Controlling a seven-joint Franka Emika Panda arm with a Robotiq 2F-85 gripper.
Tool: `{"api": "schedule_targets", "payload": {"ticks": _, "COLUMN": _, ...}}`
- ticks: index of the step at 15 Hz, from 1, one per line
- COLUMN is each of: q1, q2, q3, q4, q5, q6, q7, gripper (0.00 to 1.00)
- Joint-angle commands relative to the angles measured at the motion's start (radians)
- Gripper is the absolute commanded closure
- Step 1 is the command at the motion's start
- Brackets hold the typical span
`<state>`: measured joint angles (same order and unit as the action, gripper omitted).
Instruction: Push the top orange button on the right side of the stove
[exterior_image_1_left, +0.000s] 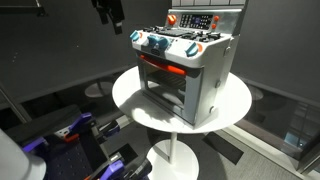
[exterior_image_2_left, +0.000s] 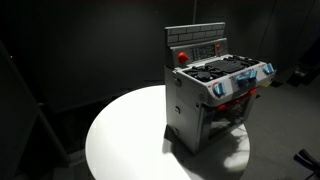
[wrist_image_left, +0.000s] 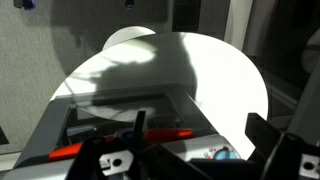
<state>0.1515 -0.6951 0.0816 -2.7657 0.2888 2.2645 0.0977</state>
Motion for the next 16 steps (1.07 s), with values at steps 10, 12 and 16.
{"api": "schedule_targets", "payload": {"ticks": 10, "q1": -0.169, "q2": 0.312, "q3": 0.005, "q4": 0.280, "q5": -0.205, "q6": 0.188, "q7": 0.044, "gripper": 0.00}}
{"api": "schedule_targets", "payload": {"ticks": 12, "q1": -0.194, "q2": 0.368, "q3": 0.007, "q4": 0.322, "q5": -0.256, "q6": 0.224, "q7": 0.068, "gripper": 0.00}}
{"api": "schedule_targets", "payload": {"ticks": 16, "q1": -0.238, "q2": 0.480, "q3": 0.007, "q4": 0.411, "q5": -0.378, "q6": 0.290, "q7": 0.138, "gripper": 0.00}}
